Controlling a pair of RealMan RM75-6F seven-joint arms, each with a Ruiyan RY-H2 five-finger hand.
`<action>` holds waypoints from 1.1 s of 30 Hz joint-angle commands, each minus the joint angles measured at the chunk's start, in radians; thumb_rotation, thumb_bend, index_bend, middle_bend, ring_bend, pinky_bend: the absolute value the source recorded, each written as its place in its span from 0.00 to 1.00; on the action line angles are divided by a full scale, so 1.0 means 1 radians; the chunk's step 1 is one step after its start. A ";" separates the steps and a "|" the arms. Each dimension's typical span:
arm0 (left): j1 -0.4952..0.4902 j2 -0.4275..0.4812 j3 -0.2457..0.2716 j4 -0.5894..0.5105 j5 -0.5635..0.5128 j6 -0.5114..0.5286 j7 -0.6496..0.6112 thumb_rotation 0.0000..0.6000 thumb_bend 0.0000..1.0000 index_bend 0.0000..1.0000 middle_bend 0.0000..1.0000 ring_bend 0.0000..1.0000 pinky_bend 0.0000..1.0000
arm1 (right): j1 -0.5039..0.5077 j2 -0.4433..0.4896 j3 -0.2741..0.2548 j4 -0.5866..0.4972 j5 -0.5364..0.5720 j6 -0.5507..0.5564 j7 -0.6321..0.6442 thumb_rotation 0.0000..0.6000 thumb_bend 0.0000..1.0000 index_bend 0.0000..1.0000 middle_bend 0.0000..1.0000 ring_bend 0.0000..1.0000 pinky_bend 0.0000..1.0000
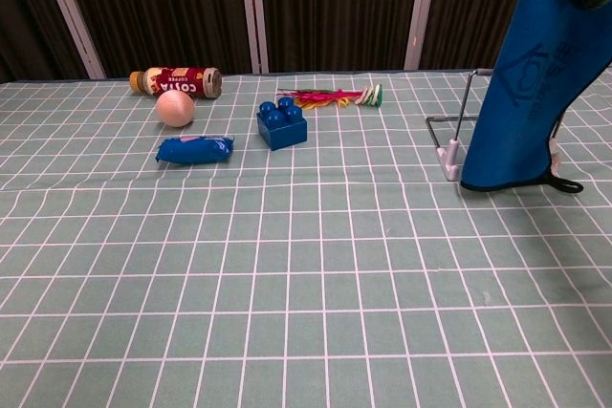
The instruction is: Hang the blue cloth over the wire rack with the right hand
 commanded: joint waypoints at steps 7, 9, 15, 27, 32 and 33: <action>-0.011 -0.009 -0.007 0.004 -0.022 -0.020 0.017 1.00 0.00 0.00 0.00 0.00 0.00 | 0.054 -0.035 0.038 0.107 0.060 -0.047 -0.010 1.00 0.49 0.77 0.16 0.00 0.03; -0.012 -0.009 -0.008 0.004 -0.024 -0.022 0.019 1.00 0.00 0.00 0.00 0.00 0.00 | 0.062 -0.041 0.042 0.121 0.067 -0.057 -0.010 1.00 0.49 0.77 0.16 0.00 0.03; -0.018 -0.013 -0.011 0.008 -0.041 -0.036 0.025 1.00 0.00 0.00 0.00 0.00 0.00 | 0.094 -0.060 0.044 0.167 0.071 -0.083 -0.015 1.00 0.49 0.77 0.16 0.00 0.03; -0.032 -0.024 -0.022 0.024 -0.088 -0.069 0.041 1.00 0.00 0.00 0.00 0.00 0.00 | 0.161 -0.098 0.056 0.302 0.106 -0.184 -0.010 1.00 0.49 0.77 0.16 0.00 0.03; -0.033 -0.026 -0.023 0.025 -0.094 -0.070 0.046 1.00 0.00 0.00 0.00 0.00 0.00 | 0.176 -0.110 0.050 0.363 0.108 -0.224 0.008 1.00 0.49 0.77 0.16 0.00 0.03; -0.034 -0.027 -0.023 0.026 -0.098 -0.072 0.047 1.00 0.00 0.00 0.00 0.00 0.00 | 0.180 -0.115 0.050 0.380 0.102 -0.229 0.018 1.00 0.49 0.77 0.16 0.00 0.04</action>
